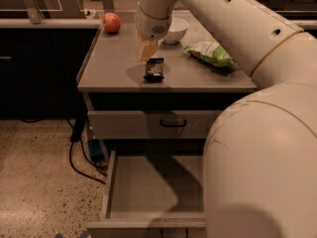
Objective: Place rxbar chocolate into middle drawer
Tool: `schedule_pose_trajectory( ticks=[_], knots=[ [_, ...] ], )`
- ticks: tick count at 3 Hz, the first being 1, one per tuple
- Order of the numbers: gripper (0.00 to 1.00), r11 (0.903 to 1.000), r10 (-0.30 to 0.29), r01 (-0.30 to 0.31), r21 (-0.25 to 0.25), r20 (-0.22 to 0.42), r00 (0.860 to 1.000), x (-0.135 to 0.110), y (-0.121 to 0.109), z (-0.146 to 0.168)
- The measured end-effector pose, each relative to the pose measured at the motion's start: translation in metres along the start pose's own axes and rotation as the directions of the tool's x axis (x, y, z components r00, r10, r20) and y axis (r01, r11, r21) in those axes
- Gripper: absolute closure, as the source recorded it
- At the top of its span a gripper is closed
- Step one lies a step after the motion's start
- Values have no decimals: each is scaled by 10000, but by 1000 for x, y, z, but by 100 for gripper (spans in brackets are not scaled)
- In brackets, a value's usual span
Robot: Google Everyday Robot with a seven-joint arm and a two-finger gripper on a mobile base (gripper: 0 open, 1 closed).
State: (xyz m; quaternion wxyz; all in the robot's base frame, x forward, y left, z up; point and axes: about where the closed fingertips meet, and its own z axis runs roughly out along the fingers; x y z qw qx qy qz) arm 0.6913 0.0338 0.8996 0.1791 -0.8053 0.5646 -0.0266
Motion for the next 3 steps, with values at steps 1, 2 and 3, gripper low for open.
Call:
schedule_pose_trajectory(
  ticks=[1,2,3],
  knots=[
    [100,9991,278,-269,321,-256,9993,2,0,-9],
    [100,9821,1059,-837,1685,-1274,9862,5,2,-51],
    [82,9695,1503,-1084,2199,-1839,9714,16,8,-75]
  ],
)
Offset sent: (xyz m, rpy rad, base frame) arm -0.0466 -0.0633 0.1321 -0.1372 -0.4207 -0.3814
